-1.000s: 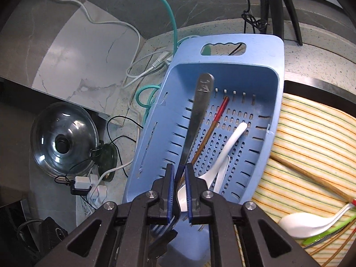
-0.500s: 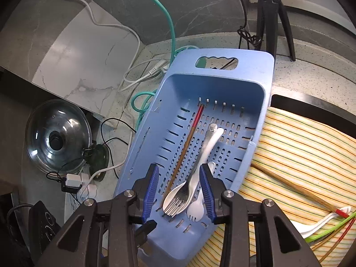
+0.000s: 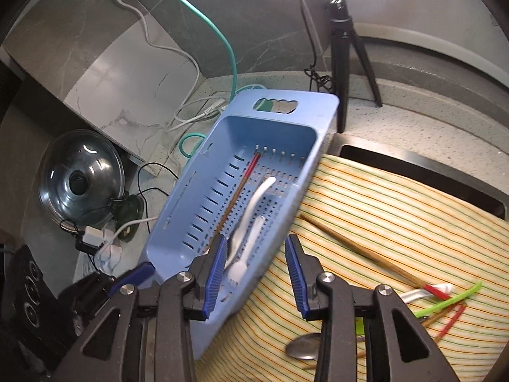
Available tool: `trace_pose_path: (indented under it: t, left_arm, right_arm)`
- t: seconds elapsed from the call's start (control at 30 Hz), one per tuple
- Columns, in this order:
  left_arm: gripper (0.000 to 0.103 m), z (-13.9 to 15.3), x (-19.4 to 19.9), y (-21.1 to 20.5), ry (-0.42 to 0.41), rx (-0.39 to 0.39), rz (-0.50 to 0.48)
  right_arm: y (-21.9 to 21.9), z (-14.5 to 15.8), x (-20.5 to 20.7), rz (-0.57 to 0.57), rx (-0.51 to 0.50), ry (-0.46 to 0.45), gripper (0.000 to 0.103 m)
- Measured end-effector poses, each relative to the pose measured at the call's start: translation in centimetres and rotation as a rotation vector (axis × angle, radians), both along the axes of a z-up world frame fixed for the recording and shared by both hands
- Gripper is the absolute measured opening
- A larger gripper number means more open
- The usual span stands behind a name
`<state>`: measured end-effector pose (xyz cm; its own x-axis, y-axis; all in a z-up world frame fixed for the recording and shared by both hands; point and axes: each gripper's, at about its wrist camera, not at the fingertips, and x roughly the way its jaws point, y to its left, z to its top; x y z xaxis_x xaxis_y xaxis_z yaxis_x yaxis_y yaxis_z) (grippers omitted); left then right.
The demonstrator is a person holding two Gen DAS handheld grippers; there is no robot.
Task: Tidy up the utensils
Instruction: 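Carry the metal fork and metal utensil into the blue basket and open both grippers, then grasp a red-tipped chopstick with the left gripper while the right gripper grasps another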
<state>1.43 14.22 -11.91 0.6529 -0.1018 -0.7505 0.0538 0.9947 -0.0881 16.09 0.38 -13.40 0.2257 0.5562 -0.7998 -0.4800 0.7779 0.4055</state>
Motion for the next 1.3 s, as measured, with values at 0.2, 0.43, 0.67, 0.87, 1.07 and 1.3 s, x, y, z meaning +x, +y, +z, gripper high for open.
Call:
trace_pose_path:
  t: [0.2, 0.43, 0.67, 0.87, 1.07, 1.3]
  left_arm:
    - [0.029, 1.2, -0.4, -2.3, -0.004, -0.024, -0.053]
    - [0.029, 2.0, -0.3, -5.9, -0.012, -0.038, -0.162]
    - [0.025, -0.9, 1.0, -10.8, 0.071, -0.011, -0.305]
    - [0.014, -4.2, 2.4, -14.5, 0.159, 0.008, -0.406]
    - [0.012, -5.9, 4.6, -16.7, 0.210, -0.009, -0.458]
    - [0.012, -7.6, 6.8, -18.4, 0.246, 0.017, -0.483]
  right_arm:
    - [-5.2, 1.0, -1.6, -0.059, -0.006, -0.081, 0.035]
    - [-11.7, 1.5, -3.0, -0.117, -0.050, -0.100, 0.037]
    - [-16.2, -1.5, -4.2, -0.207, -0.095, -0.035, 0.040]
    - [-18.9, -5.4, -4.7, -0.288, -0.078, 0.069, 0.040]
    - [-19.5, -8.5, -4.4, -0.344, -0.044, 0.161, 0.030]
    - [-18.8, -10.1, -3.2, -0.376, -0.064, 0.198, 0.025]
